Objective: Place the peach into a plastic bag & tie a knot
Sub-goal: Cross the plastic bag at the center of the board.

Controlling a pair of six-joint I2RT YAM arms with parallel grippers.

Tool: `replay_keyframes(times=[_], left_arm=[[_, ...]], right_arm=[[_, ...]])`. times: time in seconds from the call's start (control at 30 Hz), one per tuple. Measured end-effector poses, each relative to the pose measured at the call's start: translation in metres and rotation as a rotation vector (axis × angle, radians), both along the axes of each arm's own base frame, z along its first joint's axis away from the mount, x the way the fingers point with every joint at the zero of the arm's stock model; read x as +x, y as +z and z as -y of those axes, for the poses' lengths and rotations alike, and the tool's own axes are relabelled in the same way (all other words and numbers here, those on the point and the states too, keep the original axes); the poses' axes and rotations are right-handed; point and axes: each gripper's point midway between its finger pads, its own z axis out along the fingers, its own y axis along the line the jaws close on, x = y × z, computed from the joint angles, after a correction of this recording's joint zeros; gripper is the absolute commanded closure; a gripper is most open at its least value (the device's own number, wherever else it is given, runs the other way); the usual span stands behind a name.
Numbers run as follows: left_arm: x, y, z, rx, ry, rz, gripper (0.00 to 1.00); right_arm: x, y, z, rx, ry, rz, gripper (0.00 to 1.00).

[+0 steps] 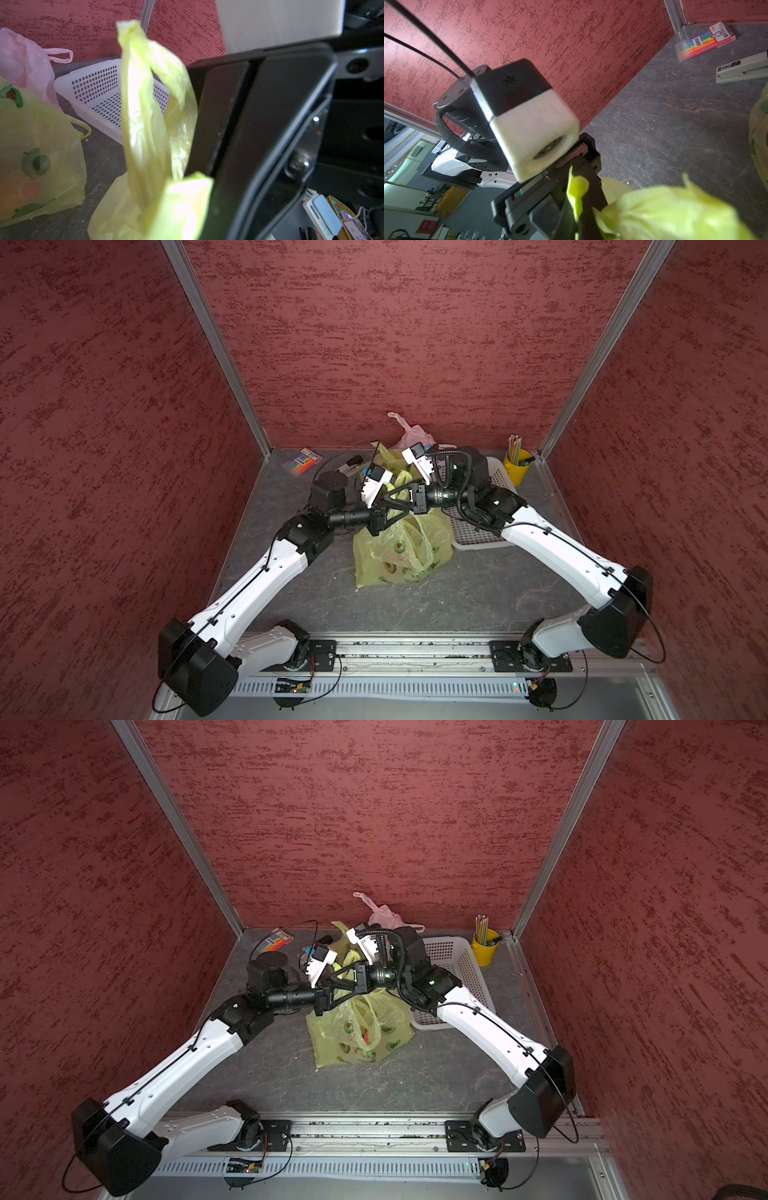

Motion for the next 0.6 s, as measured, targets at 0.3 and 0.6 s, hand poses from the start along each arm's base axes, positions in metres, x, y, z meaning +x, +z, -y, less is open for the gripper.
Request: replay_keyframes(times=[0.3, 0.6], left_arm=[[-0.001, 0.012, 0.0, -0.033, -0.004, 0.052, 0.94], [-0.001, 0.016, 0.0, -0.044, -0.013, 0.071, 0.97]], right_arm=[[-0.008, 0.015, 0.009, -0.008, -0.006, 0.017, 0.78], [-0.004, 0.03, 0.021, -0.028, -0.041, 0.034, 0.46]])
